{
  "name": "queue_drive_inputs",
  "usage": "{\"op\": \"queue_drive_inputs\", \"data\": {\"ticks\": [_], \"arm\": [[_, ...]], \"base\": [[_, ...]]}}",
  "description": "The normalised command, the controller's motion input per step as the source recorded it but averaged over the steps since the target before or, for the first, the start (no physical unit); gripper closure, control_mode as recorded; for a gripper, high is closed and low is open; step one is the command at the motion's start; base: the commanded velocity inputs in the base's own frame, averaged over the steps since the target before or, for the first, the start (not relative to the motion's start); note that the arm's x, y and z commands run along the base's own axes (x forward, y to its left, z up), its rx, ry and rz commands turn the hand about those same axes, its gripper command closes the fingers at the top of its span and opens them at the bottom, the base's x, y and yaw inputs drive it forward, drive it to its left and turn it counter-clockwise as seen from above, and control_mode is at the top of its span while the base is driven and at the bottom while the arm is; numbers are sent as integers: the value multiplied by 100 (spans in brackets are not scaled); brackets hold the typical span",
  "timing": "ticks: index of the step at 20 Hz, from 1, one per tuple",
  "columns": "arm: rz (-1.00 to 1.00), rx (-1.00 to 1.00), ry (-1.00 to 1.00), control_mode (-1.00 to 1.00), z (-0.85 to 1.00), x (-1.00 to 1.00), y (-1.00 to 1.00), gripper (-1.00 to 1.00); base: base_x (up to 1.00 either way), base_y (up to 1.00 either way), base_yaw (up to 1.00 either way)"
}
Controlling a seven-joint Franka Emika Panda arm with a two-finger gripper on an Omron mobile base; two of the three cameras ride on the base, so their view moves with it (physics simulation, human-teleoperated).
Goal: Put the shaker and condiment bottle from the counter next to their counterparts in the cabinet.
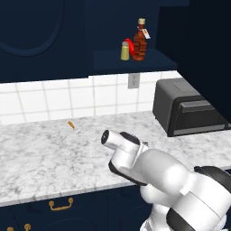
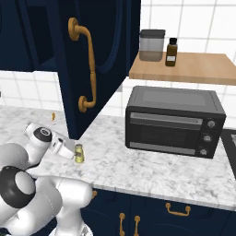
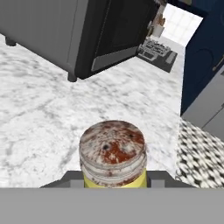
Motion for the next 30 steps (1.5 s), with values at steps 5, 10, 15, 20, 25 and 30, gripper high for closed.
{"op": "queue_drive_inputs", "data": {"ticks": [5,10,15,20,25,30], "arm": [[26,0,-10,-100,69,-37,0,100],[22,0,-18,-100,80,-42,0,100],[21,0,-23,-100,90,-51,0,100],[22,0,-22,-100,94,-46,0,100],[24,0,-20,-100,87,-35,0,100],[26,3,-21,-100,92,-45,-5,100]], "base": [[0,0,0],[0,0,0],[0,0,0],[0,0,0],[0,0,0],[0,0,0]]}}
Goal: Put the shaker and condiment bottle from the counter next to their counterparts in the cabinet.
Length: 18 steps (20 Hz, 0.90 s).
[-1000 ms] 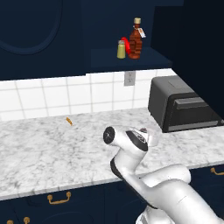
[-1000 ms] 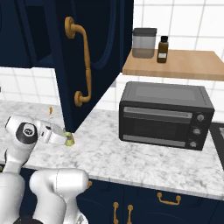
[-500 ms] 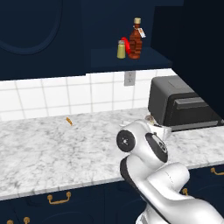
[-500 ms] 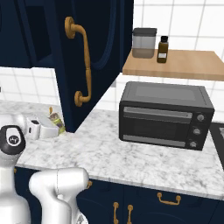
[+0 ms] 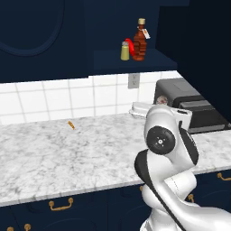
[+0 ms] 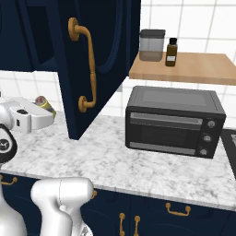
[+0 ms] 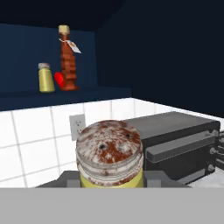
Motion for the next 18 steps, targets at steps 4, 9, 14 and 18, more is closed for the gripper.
{"op": "queue_drive_inputs", "data": {"ticks": [4,9,14,18], "arm": [[26,2,-17,-100,93,-38,-1,100],[22,0,-8,-100,86,-5,0,100],[11,-3,1,-100,9,1,26,100],[0,5,8,-100,38,23,0,100]], "base": [[0,0,0],[0,0,0],[0,0,0],[0,0,0]]}}
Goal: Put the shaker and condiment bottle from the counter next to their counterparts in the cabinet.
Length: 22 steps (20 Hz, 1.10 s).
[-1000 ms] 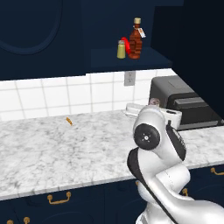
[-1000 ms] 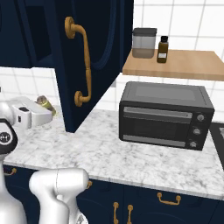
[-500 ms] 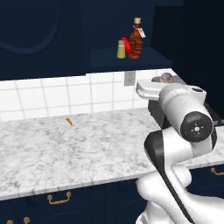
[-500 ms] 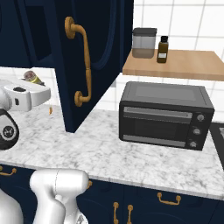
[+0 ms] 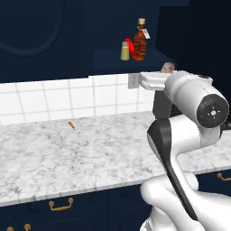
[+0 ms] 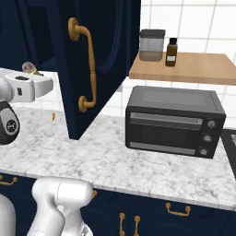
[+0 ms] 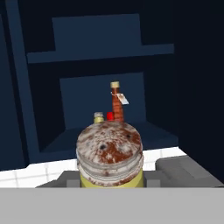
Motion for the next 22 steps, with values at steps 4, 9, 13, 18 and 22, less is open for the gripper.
{"op": "queue_drive_inputs", "data": {"ticks": [4,9,13,18,22], "arm": [[0,9,10,-100,54,30,0,100],[3,8,18,-100,21,55,0,100],[7,8,21,-100,0,76,-9,100],[6,3,15,-100,-4,74,-9,100],[3,0,5,-100,-12,46,0,100]], "base": [[0,0,0],[0,0,0],[0,0,0],[0,0,0],[0,0,0]]}}
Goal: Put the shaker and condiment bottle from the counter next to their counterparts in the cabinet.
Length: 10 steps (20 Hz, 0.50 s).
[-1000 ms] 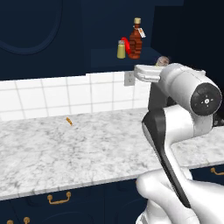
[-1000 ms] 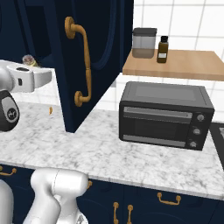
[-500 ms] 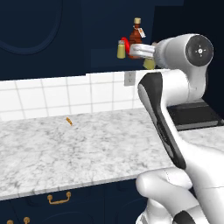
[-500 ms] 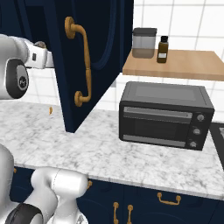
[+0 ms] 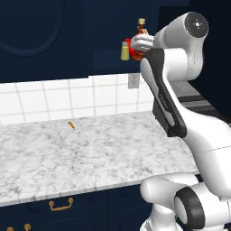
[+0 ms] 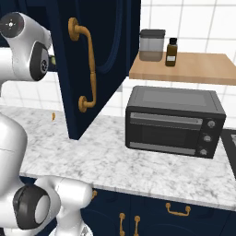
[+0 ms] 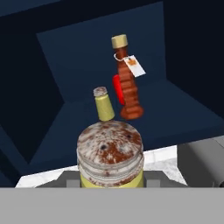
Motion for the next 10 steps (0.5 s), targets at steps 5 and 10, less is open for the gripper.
{"op": "queue_drive_inputs", "data": {"ticks": [5,10], "arm": [[0,-2,0,-100,-8,38,2,100],[2,-8,0,-100,-36,40,15,100]], "base": [[0,0,0],[0,0,0]]}}
